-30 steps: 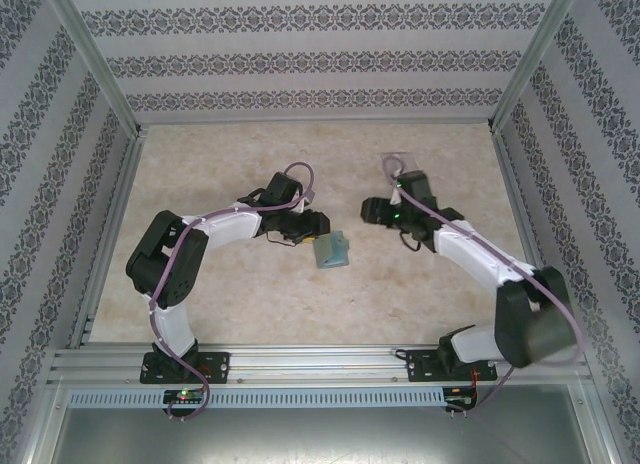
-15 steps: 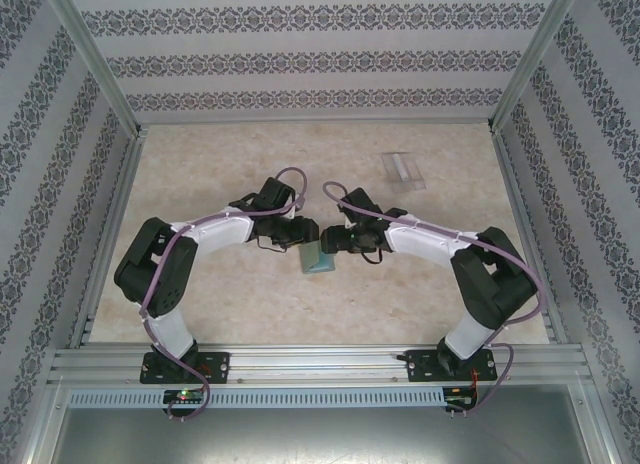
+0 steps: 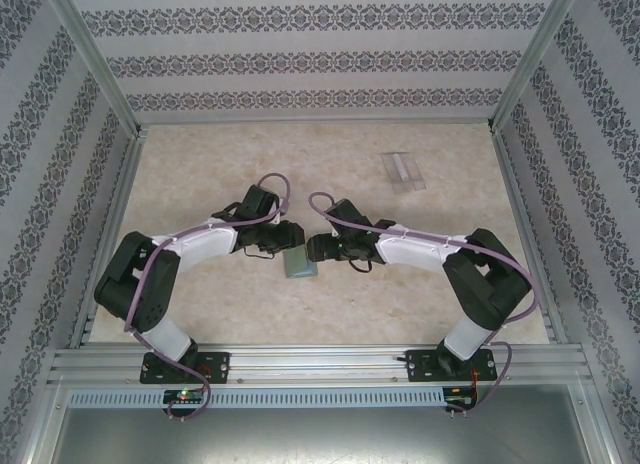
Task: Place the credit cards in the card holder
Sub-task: Move the card holder to the center of the table.
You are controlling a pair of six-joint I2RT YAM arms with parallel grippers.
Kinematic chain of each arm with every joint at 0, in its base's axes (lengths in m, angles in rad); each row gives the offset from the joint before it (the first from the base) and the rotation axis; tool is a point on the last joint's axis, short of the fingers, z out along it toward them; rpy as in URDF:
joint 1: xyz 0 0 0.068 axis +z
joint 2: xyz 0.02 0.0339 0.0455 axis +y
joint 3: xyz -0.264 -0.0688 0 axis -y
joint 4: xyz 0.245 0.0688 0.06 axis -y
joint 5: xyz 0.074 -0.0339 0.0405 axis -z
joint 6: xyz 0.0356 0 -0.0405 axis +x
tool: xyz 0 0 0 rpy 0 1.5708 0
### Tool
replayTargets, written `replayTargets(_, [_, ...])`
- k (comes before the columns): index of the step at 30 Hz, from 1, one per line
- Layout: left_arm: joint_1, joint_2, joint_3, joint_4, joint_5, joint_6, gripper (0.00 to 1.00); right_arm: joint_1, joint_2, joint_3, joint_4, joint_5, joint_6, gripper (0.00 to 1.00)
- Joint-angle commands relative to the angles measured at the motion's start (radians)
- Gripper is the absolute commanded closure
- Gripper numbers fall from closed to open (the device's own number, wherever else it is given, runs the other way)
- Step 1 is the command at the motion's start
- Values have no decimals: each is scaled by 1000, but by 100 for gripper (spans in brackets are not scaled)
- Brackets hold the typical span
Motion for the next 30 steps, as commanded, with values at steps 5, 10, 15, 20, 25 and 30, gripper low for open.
replayTargets(5, [39,-148,-30,-81,-101,8,43,43,-38,-23,76,49,8,20])
replayTargets(10, [75,-185,-79,-96,-123,7,42,83,27,24,69,91,-26,19])
replayTargets(15, [112,-203,-142,-62,-119,-13,42,112,82,67,50,140,-64,15])
replayTargets(20, [137,-209,-176,-37,-117,-22,44,130,116,98,48,161,-73,15])
replayTargets(25, [166,-203,-202,-10,-91,-31,46,159,142,120,52,194,-106,14])
replayTargets(30, [173,-191,-208,12,-63,-27,46,182,182,169,-19,301,-115,14])
